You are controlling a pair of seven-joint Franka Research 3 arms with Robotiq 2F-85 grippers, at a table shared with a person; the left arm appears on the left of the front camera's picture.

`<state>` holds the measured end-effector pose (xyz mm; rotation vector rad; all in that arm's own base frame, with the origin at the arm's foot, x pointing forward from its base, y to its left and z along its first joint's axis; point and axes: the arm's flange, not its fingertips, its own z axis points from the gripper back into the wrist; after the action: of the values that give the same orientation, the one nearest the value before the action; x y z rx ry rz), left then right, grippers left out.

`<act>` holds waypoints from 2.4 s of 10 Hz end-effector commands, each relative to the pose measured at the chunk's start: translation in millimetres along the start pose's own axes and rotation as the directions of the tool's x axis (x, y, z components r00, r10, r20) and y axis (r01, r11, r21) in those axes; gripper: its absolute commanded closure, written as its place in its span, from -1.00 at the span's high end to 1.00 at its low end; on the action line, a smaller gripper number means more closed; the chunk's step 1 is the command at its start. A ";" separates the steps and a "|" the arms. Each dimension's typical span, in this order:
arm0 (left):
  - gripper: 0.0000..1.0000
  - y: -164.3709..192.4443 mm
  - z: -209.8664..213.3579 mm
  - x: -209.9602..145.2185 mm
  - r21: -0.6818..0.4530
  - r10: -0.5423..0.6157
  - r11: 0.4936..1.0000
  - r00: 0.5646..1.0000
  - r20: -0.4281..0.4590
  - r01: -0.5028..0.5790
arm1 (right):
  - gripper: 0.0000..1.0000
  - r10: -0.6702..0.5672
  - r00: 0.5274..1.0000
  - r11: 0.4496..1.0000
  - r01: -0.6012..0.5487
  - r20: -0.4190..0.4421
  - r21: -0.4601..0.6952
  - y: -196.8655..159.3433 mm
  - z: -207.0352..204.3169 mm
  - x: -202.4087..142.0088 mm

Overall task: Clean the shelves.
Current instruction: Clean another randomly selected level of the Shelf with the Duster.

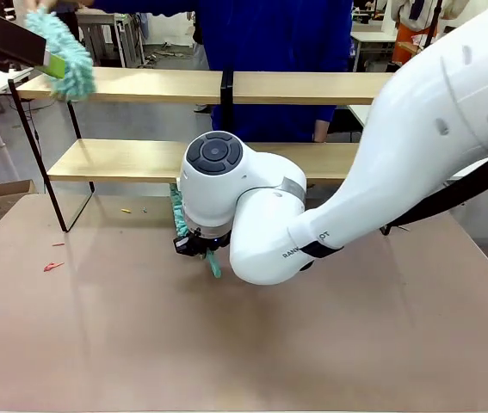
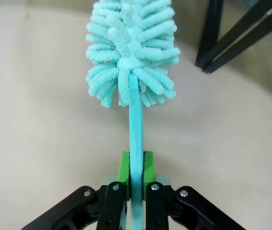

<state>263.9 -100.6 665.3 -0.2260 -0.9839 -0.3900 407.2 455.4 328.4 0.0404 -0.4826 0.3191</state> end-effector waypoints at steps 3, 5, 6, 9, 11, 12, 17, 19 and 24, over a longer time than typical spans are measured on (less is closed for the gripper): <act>1.00 0.6 1.4 0.2 0.007 -0.002 1.000 1.000 0.001 0.002 | -0.75 0.007 0.998 0.999 -0.009 0.066 0.032 9.7 -14.1 15.2; 1.00 0.6 1.4 0.2 0.007 -0.002 1.000 1.000 0.001 0.002 | -0.75 0.044 0.998 0.988 -0.048 0.033 0.147 15.1 -12.8 13.0; 1.00 0.6 1.4 0.2 0.007 -0.002 1.000 1.000 0.001 0.002 | -0.75 0.095 0.995 0.969 -0.090 -0.009 0.232 19.3 -14.5 12.7; 1.00 0.6 1.4 0.2 0.007 -0.002 1.000 1.000 0.001 0.002 | -0.75 0.168 0.983 0.920 -0.131 -0.069 0.370 22.7 -18.6 11.7; 1.00 0.6 1.4 0.2 0.007 -0.002 1.000 1.000 0.001 0.002 | -0.75 0.210 0.976 0.885 -0.163 -0.061 0.437 20.1 -14.6 12.0; 1.00 0.6 1.4 0.2 0.007 -0.002 1.000 1.000 0.001 0.002 | -0.75 0.279 0.957 0.849 -0.206 -0.082 0.486 16.7 -12.0 10.7; 1.00 0.6 1.4 0.2 0.007 -0.002 1.000 1.000 0.001 0.002 | -0.75 0.687 0.724 0.551 -0.464 -0.060 0.694 -61.1 66.5 -33.0; 1.00 0.6 1.4 0.2 0.007 -0.002 1.000 1.000 0.001 0.002 | -0.75 0.693 0.716 0.461 -0.529 0.084 0.712 -88.8 102.3 -53.2; 1.00 0.6 1.4 0.2 0.007 -0.002 1.000 1.000 0.001 0.002 | -0.75 0.632 0.732 0.446 -0.611 0.253 0.655 -142.8 144.6 -84.3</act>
<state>263.5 -100.7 665.6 -0.2260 -0.9851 -0.3905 333.6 295.2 425.8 0.5956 -0.2617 1.1920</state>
